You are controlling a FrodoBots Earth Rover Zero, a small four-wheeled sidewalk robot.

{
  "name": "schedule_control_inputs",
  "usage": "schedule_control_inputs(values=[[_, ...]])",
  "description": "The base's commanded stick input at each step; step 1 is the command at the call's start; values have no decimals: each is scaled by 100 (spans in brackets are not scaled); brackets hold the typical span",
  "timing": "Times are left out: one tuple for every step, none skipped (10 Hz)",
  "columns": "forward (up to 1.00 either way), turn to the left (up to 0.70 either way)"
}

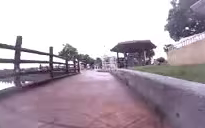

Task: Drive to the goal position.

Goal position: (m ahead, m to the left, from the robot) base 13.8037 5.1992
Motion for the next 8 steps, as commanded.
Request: schedule_control_inputs(values=[[100,-1],[100,-1],[100,21],[100,36],[100,10],[100,-1],[100,-1],[100,-1]])
